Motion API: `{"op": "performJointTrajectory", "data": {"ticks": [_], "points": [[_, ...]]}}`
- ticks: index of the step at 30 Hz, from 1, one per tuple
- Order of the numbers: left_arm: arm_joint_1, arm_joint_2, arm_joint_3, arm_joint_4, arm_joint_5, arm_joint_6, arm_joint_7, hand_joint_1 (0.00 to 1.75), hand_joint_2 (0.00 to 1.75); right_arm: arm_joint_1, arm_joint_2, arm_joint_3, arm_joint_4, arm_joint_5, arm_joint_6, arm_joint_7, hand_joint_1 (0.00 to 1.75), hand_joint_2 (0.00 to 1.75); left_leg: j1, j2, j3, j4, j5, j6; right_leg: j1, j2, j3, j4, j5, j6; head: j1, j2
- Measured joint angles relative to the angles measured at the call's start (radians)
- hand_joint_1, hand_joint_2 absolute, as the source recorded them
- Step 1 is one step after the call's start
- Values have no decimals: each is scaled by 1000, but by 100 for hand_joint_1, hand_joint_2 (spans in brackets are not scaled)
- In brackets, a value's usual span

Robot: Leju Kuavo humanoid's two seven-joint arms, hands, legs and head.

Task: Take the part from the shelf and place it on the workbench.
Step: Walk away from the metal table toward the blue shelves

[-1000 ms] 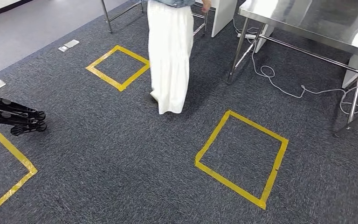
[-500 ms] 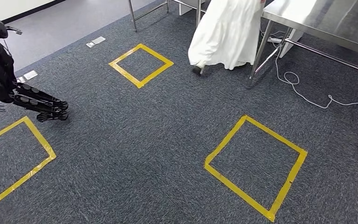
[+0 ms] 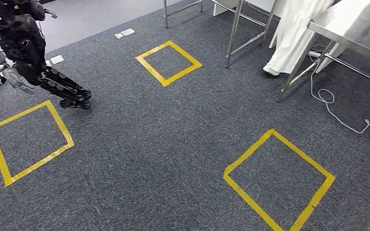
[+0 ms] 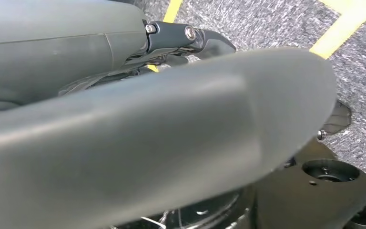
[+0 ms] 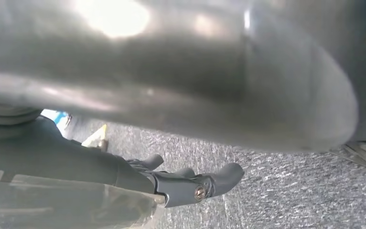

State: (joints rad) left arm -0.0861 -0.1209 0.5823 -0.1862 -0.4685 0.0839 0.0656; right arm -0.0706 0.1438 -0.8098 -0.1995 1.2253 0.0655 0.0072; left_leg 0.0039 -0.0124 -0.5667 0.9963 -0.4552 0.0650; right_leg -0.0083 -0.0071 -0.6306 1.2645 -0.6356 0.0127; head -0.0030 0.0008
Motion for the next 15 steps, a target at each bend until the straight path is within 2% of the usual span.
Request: {"op": "performJointTrajectory", "data": {"ticks": [1, 2, 3, 4, 5, 6, 7, 9, 10, 11, 13, 14, 15], "points": [[1, 0, 0, 0, 0, 0, 0, 0, 0, 1, 0, -1, 0, 0, 0, 0, 0, 0, 0, -12, 0, 0, 0, 0, -3, 3, -18, 32, -5, 7, 0, 0], [1, 0, 0, 0, 0, 0, 0, 0, 0, 2, 0, -2, 0, 0, 0, 0, 0, 0, 0, -24, 0, 1, 1, 0, -6, 4, -14, 20, 8, 18, 1, 0], [2, 0, 0, 0, 0, 0, 0, 0, 0, 3, -1, -3, 0, 0, -1, 0, 0, 0, 0, -37, 2, 2, 1, -2, -9, 7, 8, -29, 36, 30, 1, 0], [2, 0, 1, 0, 0, 0, 0, 0, 0, 3, -2, -4, 0, 0, -1, 0, 0, 0, 0, -48, 3, 3, 0, -4, -14, 18, 43, -105, 70, 42, 3, 0], [2, -1, 1, 0, 0, 0, 0, 0, 0, 4, -2, -5, 0, 0, -1, 0, 0, 0, -2, -59, 3, 5, -1, -9, -17, 34, 74, -177, 99, 47, 4, 0], [2, -1, 1, 0, 0, 0, 0, 0, 0, 4, -2, -6, 0, 0, -2, 0, 0, 0, -5, -67, 2, 7, -2, -14, -19, 46, 94, -228, 118, 46, 4, 0], [2, -1, 1, 0, 0, 0, 0, 0, 0, 3, -3, -7, 0, 0, -2, 0, 0, 0, -7, -74, 0, 9, -2, -20, -19, 54, 104, -256, 128, 40, 4, 0], [3, 0, 1, 0, 0, 0, 0, 0, 0, 2, -3, -7, 0, 0, -2, 0, 0, 0, -5, -86, -5, 9, -2, -33, -18, 43, 109, -262, 131, 21, 3, 0], [4, 1, 2, 0, 0, 0, 0, 0, 0, 1, -2, -7, 0, 0, -2, 0, 0, 0, -2, -82, -8, 14, -4, -38, -19, 36, 113, -263, 134, 13, 3, 0], [5, 1, 2, 0, 0, 0, 0, 0, 0, 1, -2, -7, 0, 0, -2, 0, 0, 0, 0, -66, -16, 30, -16, -43, -21, 27, 116, -265, 136, 4, 1, 0], [4, 2, 2, 0, 0, 0, 0, 0, 0, 2, -1, -7, 0, 0, -2, 0, 0, 0, 4, -19, -59, 122, -72, -53, -21, 8, 118, -268, 137, -9, -5, 0], [4, 2, 2, 0, 0, 0, 0, 0, 0, 3, -1, -7, 0, 0, -2, 0, 0, 0, 6, -3, -94, 193, -108, -58, -19, -2, 117, -268, 136, -13, -7, 0], [4, 1, 2, 0, 0, 0, 0, 0, 0, 4, -1, -7, 0, 0, -2, 0, 0, 0, 9, 3, -127, 260, -135, -62, -17, -12, 117, -268, 134, -15, -7, 0]]}}
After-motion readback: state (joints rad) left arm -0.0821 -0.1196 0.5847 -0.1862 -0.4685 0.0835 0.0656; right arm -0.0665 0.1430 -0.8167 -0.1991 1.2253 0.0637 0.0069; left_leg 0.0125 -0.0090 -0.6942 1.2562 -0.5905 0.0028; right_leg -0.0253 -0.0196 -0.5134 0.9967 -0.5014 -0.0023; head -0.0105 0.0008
